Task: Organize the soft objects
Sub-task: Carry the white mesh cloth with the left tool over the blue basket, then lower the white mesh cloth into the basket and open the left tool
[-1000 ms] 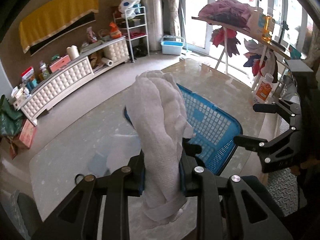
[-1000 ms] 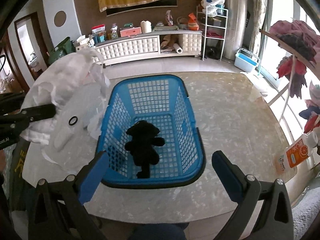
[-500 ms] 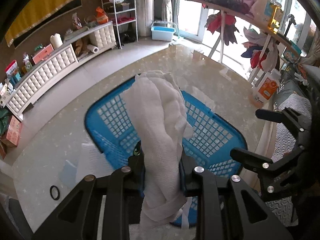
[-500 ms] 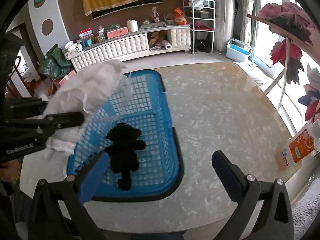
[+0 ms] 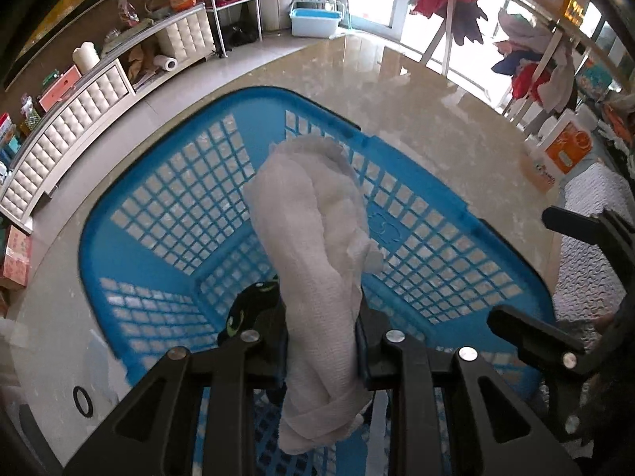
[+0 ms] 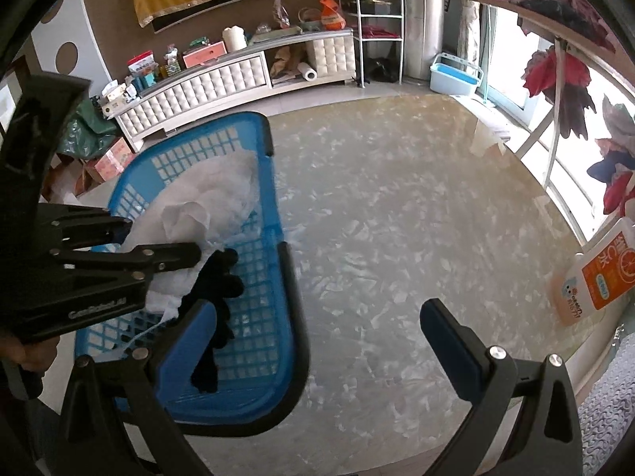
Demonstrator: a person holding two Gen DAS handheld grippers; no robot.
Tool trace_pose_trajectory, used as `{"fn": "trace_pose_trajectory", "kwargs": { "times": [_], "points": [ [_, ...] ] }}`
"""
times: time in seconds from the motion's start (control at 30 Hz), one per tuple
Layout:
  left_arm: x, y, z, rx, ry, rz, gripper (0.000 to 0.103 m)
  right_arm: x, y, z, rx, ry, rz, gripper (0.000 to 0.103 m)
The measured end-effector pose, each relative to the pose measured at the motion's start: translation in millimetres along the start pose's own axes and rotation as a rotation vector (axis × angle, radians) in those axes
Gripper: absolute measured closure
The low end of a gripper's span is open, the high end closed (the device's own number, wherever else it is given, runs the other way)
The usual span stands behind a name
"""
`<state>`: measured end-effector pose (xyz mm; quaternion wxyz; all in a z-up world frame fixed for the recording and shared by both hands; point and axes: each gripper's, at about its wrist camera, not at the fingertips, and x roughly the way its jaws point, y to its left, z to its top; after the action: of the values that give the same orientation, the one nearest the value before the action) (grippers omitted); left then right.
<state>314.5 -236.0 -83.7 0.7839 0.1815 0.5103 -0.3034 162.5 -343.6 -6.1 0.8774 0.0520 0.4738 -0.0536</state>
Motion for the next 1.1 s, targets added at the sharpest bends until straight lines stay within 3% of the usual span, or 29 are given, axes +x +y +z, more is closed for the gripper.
{"fn": "trace_pose_trajectory", "kwargs": {
  "times": [0.27, 0.4, 0.83, 0.93, 1.1],
  "points": [
    [26, 2, 12, -0.002, 0.072, -0.002, 0.08, 10, -3, 3, 0.006, 0.022, -0.006, 0.0],
    [35, -2, 21, 0.035, 0.103, 0.04, 0.08, 14, -3, 2, 0.012, 0.033, -0.001, 0.0],
    [43, -7, 29, 0.054, 0.128, 0.035, 0.078, 18, -6, 0, 0.023, 0.046, 0.003, 0.0],
    [44, -7, 29, 0.052, 0.132, 0.046, 0.074, 21, -6, 4, 0.026, 0.049, 0.004, 0.0],
    [39, -8, 26, 0.069, 0.109, 0.053, 0.051, 19, -5, 4, 0.021, 0.047, 0.005, 0.0]
  ]
}}
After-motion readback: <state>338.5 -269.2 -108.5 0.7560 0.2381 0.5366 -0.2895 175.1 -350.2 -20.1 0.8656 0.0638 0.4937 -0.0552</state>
